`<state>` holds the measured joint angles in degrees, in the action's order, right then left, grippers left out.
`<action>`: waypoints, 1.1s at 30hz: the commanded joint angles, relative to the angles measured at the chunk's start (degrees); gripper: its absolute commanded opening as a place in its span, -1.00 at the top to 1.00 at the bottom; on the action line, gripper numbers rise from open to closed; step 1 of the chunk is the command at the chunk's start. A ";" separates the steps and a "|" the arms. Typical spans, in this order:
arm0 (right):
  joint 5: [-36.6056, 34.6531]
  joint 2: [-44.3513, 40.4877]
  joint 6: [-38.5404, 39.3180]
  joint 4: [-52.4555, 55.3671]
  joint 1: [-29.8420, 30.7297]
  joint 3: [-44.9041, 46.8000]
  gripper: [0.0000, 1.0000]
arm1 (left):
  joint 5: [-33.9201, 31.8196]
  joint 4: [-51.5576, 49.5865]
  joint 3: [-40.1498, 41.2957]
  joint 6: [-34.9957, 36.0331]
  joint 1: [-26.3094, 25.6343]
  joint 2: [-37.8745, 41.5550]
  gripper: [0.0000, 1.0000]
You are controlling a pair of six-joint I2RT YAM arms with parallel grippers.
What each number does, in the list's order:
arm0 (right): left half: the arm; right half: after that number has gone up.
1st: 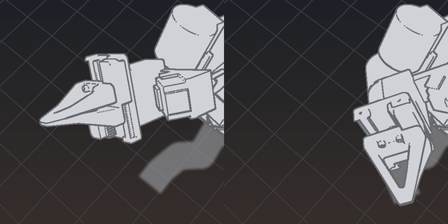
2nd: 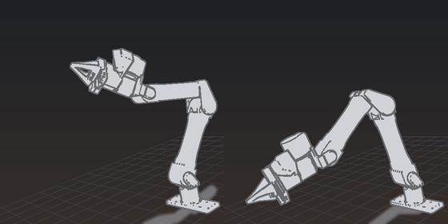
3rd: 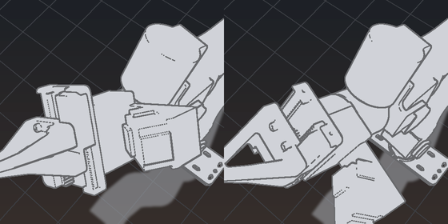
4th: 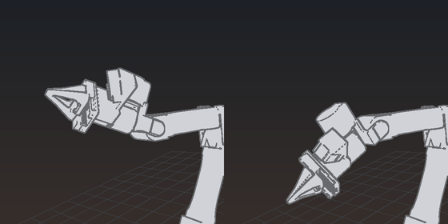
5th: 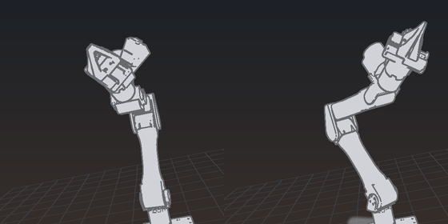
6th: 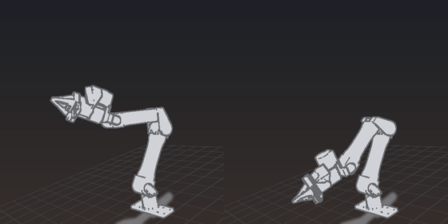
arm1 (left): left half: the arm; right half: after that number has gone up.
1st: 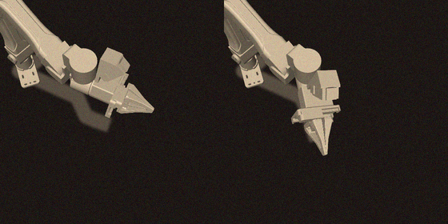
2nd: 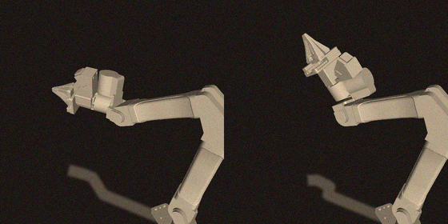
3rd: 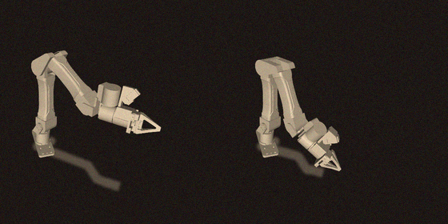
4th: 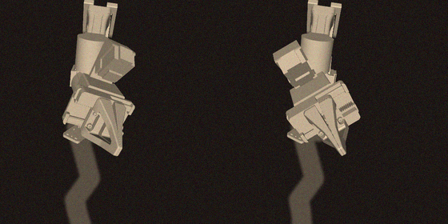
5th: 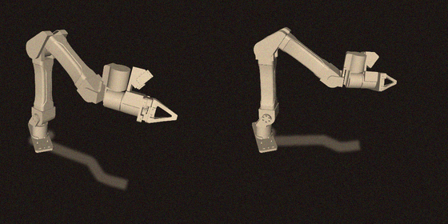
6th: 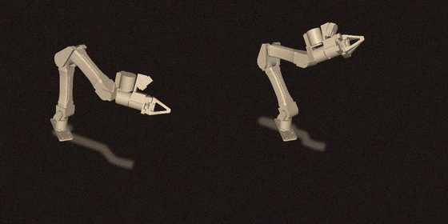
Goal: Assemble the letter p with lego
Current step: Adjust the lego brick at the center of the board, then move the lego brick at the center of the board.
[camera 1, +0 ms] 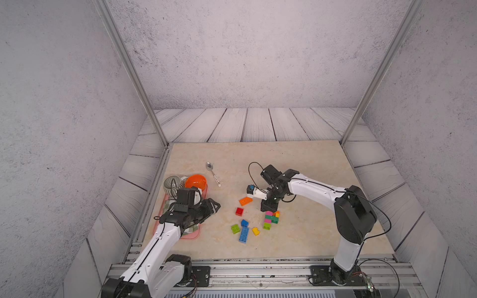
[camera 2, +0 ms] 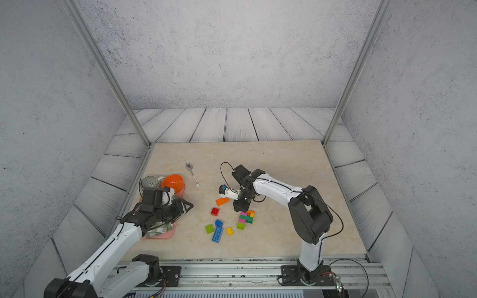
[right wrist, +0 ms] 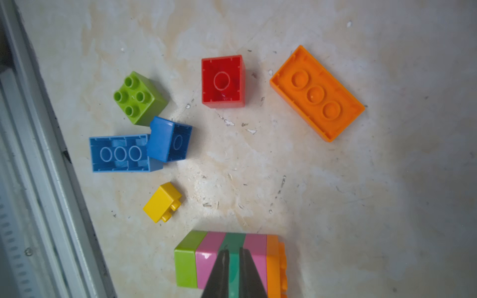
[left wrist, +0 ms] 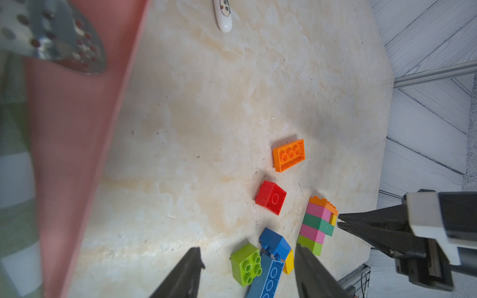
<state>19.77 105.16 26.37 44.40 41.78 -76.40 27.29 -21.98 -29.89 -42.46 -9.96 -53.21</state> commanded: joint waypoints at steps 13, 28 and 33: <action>-10.95 6.79 -2.33 -0.39 4.69 1.41 0.82 | -1.36 -3.03 1.56 0.61 0.46 3.12 -0.23; -13.18 -2.65 -0.07 1.08 5.06 11.67 0.72 | -1.10 -3.06 2.02 -0.04 0.45 4.07 -0.23; -15.41 -5.98 -2.82 0.40 4.85 15.57 0.64 | -0.92 -3.20 2.29 -0.08 0.34 4.42 -0.23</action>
<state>6.55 101.60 25.21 43.72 46.59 -62.28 26.30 -24.23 -28.64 -42.52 -9.96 -49.54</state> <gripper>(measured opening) 0.176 0.615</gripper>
